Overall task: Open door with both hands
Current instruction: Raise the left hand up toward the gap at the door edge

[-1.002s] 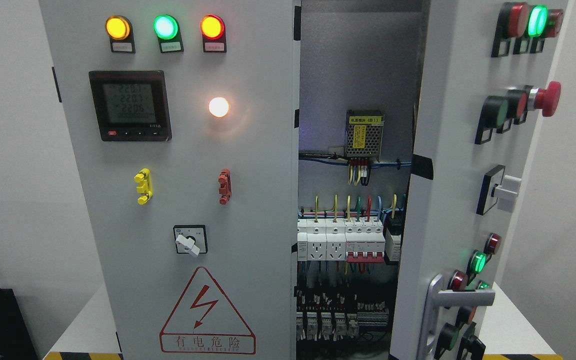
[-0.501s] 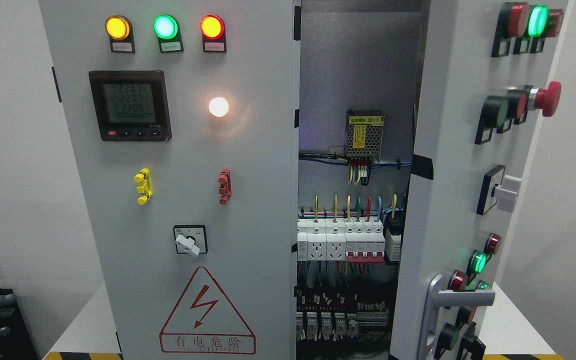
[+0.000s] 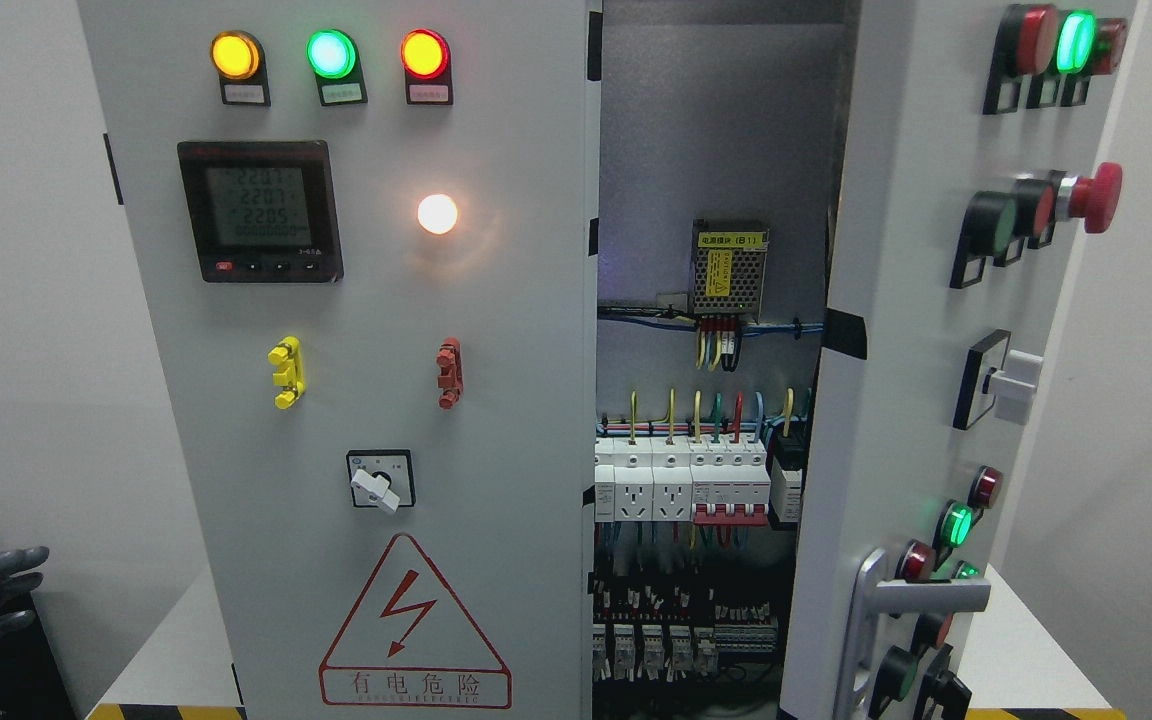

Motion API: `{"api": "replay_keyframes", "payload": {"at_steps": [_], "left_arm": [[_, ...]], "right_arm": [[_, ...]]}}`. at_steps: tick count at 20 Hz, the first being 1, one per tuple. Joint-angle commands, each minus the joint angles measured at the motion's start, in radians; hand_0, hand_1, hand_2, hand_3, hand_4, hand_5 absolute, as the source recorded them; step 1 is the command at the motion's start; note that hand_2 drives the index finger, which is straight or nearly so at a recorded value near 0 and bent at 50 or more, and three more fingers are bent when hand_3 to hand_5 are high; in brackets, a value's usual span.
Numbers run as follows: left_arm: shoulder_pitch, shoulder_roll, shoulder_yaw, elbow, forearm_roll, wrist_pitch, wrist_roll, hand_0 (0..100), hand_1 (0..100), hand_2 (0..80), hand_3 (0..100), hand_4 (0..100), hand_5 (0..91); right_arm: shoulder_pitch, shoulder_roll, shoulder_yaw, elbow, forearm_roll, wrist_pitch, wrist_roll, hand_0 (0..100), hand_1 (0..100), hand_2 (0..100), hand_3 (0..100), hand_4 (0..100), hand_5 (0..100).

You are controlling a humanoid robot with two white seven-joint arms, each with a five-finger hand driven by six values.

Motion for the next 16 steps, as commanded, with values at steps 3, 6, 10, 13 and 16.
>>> {"api": "replay_keyframes", "payload": {"at_steps": [3,6,10,13,16], "left_arm": [[-0.122,0.023,0.003,-0.018,0.058,-0.056,-0.039,0,0,0.0,0,0,0.0],[-0.163,0.023,0.003,-0.037,0.137,0.019,-0.107,0,0,0.0,0,0,0.0],[-0.209,0.021,0.003,-0.051,0.232,0.119,-0.183,0,0,0.0,0,0,0.0],[-0.269,0.020,0.003,-0.056,0.329,0.257,-0.239,0,0,0.0,0,0,0.0],[-0.320,0.020,0.006,-0.067,0.412,0.426,-0.346,0,0,0.0,0,0,0.0]], "right_arm": [[0.000,-0.020,-0.003,-0.012,0.029,-0.001,-0.003,39,0,0,0,0,0],[0.001,-0.020,-0.003,-0.012,0.029,-0.001,-0.003,39,0,0,0,0,0],[0.004,-0.020,-0.002,-0.012,0.029,-0.001,-0.003,39,0,0,0,0,0],[0.006,-0.018,-0.002,-0.012,0.029,-0.001,-0.003,39,0,0,0,0,0],[0.012,-0.017,-0.002,-0.017,0.029,-0.001,-0.005,39,0,0,0,0,0]]}}
